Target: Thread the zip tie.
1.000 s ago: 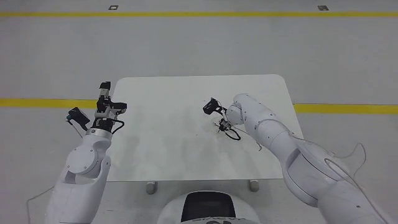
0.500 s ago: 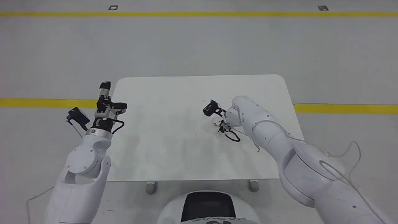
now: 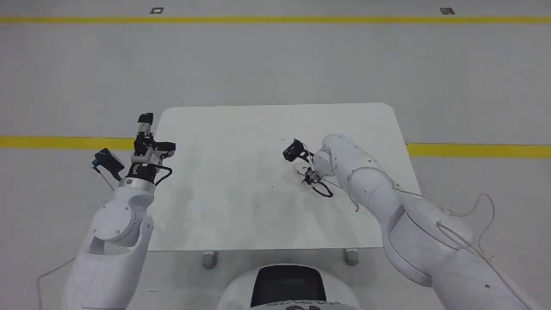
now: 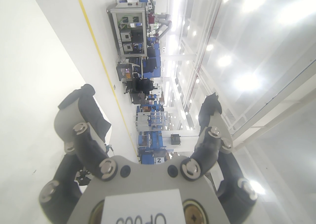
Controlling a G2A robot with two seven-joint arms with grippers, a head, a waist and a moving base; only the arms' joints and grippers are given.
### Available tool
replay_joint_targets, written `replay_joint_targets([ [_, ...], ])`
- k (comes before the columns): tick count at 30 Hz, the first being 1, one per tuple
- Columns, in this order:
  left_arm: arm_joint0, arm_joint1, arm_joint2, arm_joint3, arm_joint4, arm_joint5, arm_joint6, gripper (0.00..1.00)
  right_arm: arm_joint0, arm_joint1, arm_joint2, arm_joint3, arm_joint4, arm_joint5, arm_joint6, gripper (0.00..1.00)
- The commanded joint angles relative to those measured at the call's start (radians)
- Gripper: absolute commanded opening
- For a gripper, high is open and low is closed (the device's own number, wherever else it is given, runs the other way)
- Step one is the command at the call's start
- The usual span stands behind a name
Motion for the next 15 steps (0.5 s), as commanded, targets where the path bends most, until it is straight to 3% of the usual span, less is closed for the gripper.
replay_joint_targets([
  [1,0.000,0.000,0.000,0.000,0.000,0.000,0.000,1.00,0.001,-0.002,-0.001,0.004,0.004,0.000,0.001,0.24],
  [15,0.000,0.000,0.000,0.000,0.000,0.000,0.000,1.00,0.000,-0.009,-0.013,0.027,0.028,0.000,-0.015,0.13],
])
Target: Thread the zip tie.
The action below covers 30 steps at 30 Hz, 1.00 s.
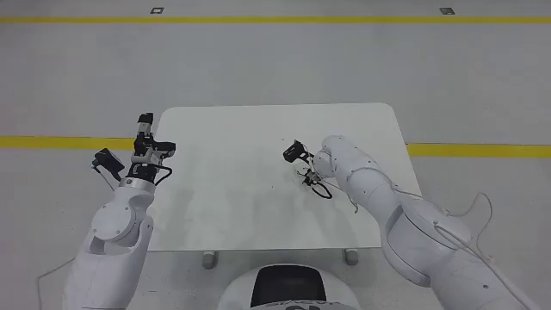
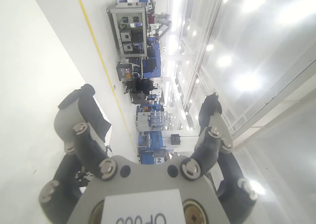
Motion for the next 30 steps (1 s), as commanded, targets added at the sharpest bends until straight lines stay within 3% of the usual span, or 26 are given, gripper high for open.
replay_joint_targets([
  [1,0.000,0.000,0.000,0.000,0.000,0.000,0.000,1.00,0.001,-0.001,-0.001,0.005,0.002,0.000,-0.005,0.13],
  [30,0.000,0.000,0.000,0.000,0.000,0.000,0.000,1.00,0.006,-0.027,-0.004,0.064,-0.005,0.000,-0.033,0.09],
])
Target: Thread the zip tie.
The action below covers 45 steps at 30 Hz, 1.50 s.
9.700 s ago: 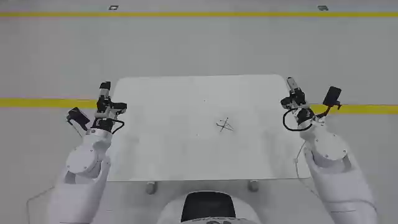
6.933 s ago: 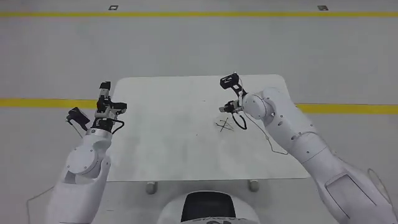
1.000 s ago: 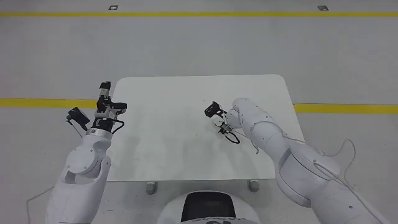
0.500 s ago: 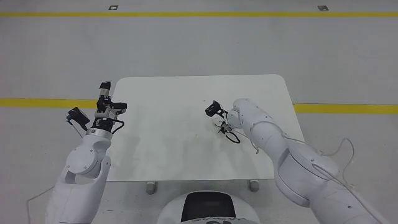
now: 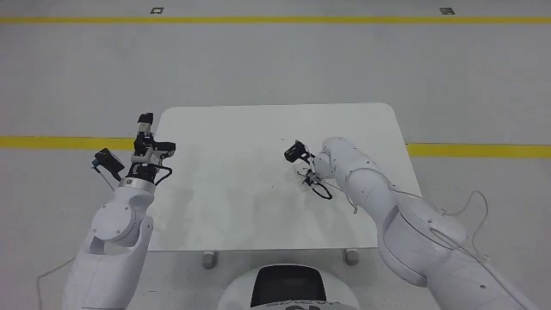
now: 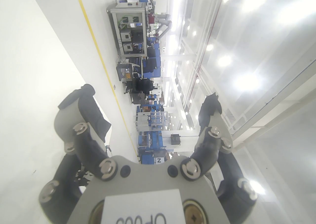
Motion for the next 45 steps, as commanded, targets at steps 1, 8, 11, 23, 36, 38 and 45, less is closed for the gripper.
replay_joint_targets([
  [1,0.000,0.000,0.000,0.000,0.000,0.000,0.000,1.00,0.001,-0.001,0.000,0.003,0.000,0.000,0.001,0.06],
  [8,0.000,0.000,0.000,0.000,0.000,0.000,0.000,1.00,0.002,-0.005,0.001,0.011,0.001,0.000,-0.003,0.00],
  [11,0.000,0.000,0.000,0.000,0.000,0.000,0.000,1.00,0.006,-0.005,0.002,0.010,-0.001,0.000,-0.005,0.00],
  [23,0.000,0.000,0.000,0.000,0.000,0.000,0.000,1.00,0.012,0.000,0.004,-0.010,-0.007,0.000,-0.019,0.18],
  [36,0.000,0.000,0.000,0.000,0.000,0.000,0.000,1.00,0.010,-0.014,0.018,0.001,0.006,0.002,0.011,0.13],
  [38,0.000,0.000,0.000,0.000,0.000,0.000,0.000,1.00,0.009,-0.018,0.020,0.003,0.005,0.007,0.013,0.12],
  [45,0.000,0.000,0.000,0.000,0.000,0.000,0.000,1.00,0.009,-0.030,0.030,0.012,0.008,0.038,0.015,0.13],
])
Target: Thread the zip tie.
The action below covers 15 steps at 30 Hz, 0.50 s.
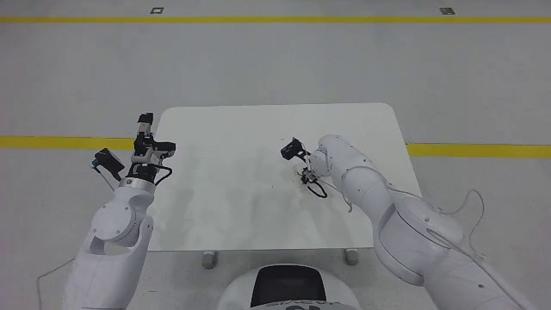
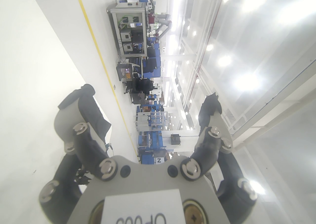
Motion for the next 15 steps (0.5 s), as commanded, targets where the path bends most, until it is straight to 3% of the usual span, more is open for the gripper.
replay_joint_targets([
  [1,0.000,0.000,0.000,0.000,0.000,0.000,0.000,1.00,-0.001,-0.003,0.003,0.003,0.002,0.011,0.000,0.14],
  [15,0.000,0.000,0.000,0.000,0.000,0.000,0.000,1.00,-0.003,-0.022,0.018,0.031,0.002,0.044,0.027,0.20],
])
